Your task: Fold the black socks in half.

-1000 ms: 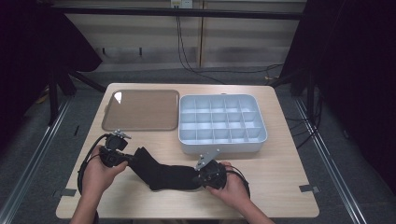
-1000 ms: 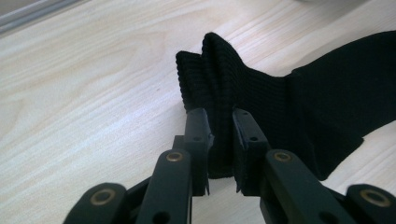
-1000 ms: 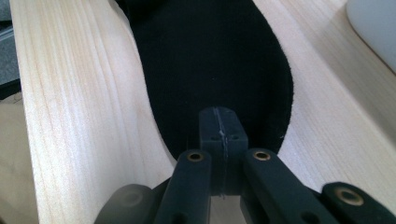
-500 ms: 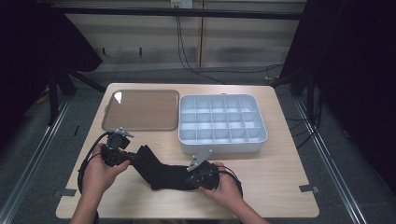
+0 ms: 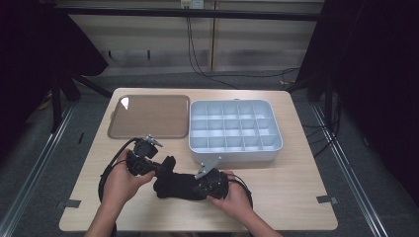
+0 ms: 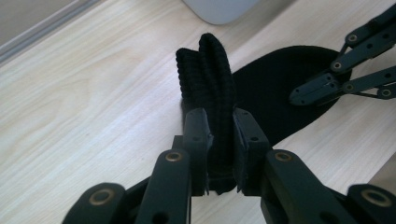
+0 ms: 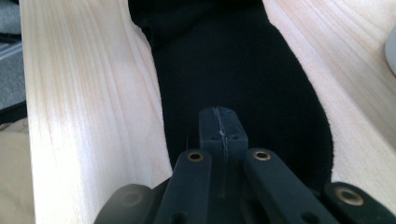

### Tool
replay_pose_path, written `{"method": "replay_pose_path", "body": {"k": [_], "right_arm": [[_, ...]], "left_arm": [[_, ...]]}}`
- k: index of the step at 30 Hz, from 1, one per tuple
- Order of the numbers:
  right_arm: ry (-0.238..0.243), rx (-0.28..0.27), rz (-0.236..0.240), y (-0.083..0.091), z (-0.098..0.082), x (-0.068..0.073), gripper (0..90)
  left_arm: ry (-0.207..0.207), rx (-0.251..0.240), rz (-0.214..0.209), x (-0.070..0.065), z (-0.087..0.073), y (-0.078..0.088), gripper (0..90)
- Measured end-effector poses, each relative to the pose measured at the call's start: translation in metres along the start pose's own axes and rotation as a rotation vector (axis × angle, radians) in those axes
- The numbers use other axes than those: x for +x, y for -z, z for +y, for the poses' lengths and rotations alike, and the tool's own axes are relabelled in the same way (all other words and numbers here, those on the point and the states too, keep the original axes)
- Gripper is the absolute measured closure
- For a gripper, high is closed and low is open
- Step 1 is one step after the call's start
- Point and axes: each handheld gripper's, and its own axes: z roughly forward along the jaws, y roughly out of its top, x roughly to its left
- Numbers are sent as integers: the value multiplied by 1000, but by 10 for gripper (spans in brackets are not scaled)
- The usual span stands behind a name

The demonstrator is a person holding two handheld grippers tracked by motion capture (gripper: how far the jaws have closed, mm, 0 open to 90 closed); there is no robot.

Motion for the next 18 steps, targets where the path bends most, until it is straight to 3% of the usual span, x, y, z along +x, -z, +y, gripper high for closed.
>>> {"method": "replay_pose_path", "body": {"k": [10,13,18], "right_arm": [[4,-12,11,-6,6,-2,900],[-17,-30,21,-11,9,-1,900],[15,-29,10,-11,14,3,900]], "left_arm": [[11,34,-37,-8,0,-12,775],[13,40,-48,-11,1,-15,775],[14,56,-49,-10,0,-21,775]]}}
